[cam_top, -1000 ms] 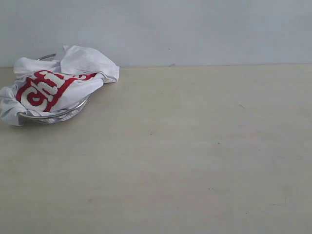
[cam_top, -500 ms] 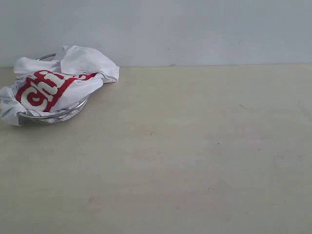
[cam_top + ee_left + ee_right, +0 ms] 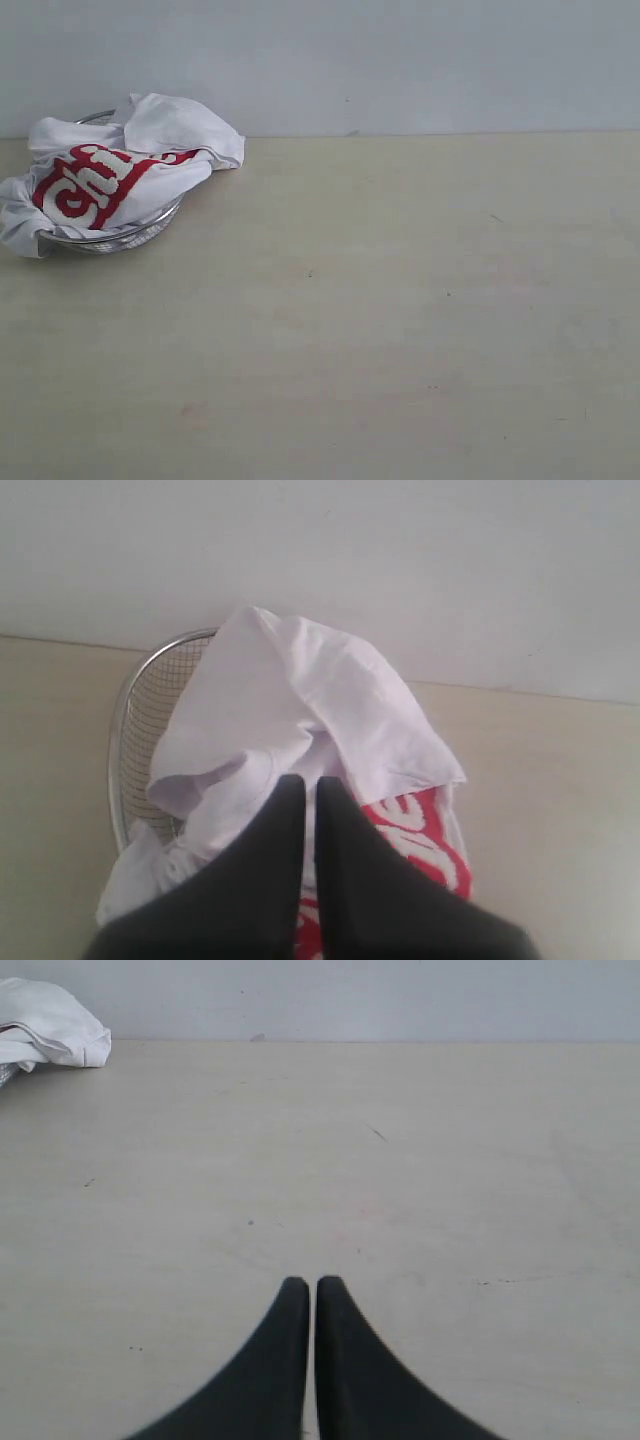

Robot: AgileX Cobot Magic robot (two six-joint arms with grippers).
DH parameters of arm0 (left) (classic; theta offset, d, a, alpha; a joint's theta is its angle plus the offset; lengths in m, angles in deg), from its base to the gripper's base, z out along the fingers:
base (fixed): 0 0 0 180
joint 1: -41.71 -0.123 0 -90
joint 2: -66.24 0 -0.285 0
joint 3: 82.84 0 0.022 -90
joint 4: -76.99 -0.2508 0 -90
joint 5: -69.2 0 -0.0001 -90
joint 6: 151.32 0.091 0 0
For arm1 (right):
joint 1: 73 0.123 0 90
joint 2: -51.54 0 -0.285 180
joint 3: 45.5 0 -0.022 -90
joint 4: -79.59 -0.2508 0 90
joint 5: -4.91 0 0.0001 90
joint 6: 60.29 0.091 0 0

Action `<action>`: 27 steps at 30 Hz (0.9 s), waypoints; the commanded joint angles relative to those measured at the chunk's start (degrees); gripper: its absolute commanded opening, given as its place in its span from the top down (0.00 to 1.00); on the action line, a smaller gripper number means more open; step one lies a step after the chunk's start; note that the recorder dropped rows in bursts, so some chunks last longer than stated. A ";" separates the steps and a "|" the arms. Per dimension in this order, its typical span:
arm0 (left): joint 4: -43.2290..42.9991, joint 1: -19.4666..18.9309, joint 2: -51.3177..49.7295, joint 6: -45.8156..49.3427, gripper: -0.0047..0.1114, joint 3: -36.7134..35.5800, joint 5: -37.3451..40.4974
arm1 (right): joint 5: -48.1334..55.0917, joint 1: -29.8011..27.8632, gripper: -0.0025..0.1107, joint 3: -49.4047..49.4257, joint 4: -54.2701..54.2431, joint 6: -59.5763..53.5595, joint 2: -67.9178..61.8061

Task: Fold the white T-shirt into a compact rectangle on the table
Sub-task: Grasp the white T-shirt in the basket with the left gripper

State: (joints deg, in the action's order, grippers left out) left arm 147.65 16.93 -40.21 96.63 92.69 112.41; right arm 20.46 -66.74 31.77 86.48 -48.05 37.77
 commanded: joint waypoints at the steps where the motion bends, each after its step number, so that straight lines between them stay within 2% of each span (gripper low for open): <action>1: 2.87 0.17 -6.97 6.73 0.92 3.58 1.36 | -0.28 0.17 0.98 -0.05 0.15 -0.17 0.10; 5: 3.16 0.40 -11.06 7.75 0.92 5.73 1.20 | -0.28 0.17 0.98 -0.05 0.15 -0.17 0.10; 7: 3.26 0.59 -12.16 8.20 0.87 6.27 1.71 | -0.28 0.17 0.98 -0.05 0.15 -0.17 0.10; 9: 4.59 1.43 -12.91 10.75 0.74 6.29 2.03 | -0.28 0.17 0.98 -0.05 0.15 -0.17 0.10; 12: 6.37 2.96 -13.61 14.42 0.46 6.29 1.85 | -0.28 0.17 0.98 -0.05 0.15 -0.17 0.10; 14: 6.63 4.39 -14.19 14.76 0.33 6.29 -1.12 | -0.28 0.17 0.98 -0.05 0.15 -0.17 0.10; 18: 6.04 6.05 -15.98 15.52 0.30 6.29 -7.46 | -0.28 0.17 0.98 -0.05 0.15 -0.17 0.10; 27: 12.39 7.39 -22.69 21.71 0.34 6.29 -6.53 | -0.28 0.17 0.98 -0.05 0.15 -0.17 0.10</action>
State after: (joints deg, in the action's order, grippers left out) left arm 157.38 23.41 -61.43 115.95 98.83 105.70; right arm 20.46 -66.74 31.77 86.48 -48.05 37.77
